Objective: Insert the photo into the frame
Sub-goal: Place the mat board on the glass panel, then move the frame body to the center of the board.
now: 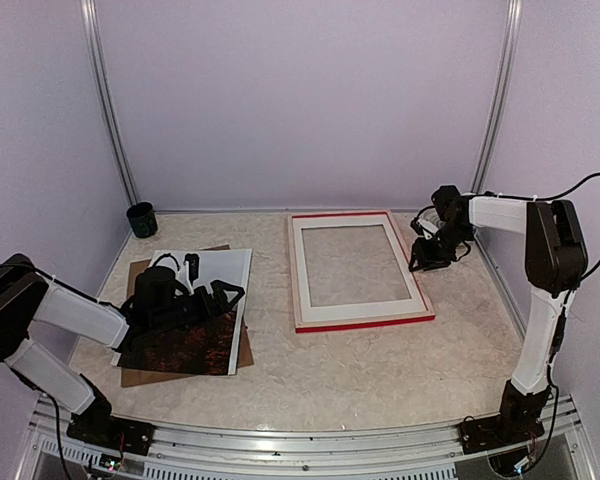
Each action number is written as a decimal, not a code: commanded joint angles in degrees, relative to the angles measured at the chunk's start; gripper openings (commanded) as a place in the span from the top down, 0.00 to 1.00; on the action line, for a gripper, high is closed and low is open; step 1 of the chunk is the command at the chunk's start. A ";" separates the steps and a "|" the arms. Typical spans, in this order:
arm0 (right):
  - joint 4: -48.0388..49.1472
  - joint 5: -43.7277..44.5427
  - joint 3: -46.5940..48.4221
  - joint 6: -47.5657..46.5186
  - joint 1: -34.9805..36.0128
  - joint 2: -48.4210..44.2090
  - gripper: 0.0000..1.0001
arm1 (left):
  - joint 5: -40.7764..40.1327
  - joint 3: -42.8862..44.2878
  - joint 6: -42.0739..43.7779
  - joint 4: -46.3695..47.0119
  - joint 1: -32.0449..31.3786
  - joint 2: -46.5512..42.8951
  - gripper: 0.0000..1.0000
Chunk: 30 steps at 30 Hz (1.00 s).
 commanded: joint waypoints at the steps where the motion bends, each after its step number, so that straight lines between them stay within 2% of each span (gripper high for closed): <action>1: -0.86 5.49 1.88 1.40 -0.03 -0.07 0.54 | -0.21 -0.62 -0.14 1.53 0.43 0.23 0.01; 9: 2.36 7.11 1.13 4.13 -0.03 1.05 0.54 | -0.67 -0.58 -0.02 1.50 0.43 0.43 0.01; 19: 7.06 4.11 2.82 7.50 -0.03 5.88 0.59 | -1.27 0.04 0.05 0.62 0.34 0.47 0.01; 23: 7.82 4.18 2.85 7.83 -0.03 6.76 0.63 | -1.84 0.29 0.26 -0.19 0.30 -0.06 0.01; 30: 9.71 2.84 0.46 8.68 0.42 5.59 0.79 | -2.55 2.14 0.15 -1.54 -0.63 0.39 0.01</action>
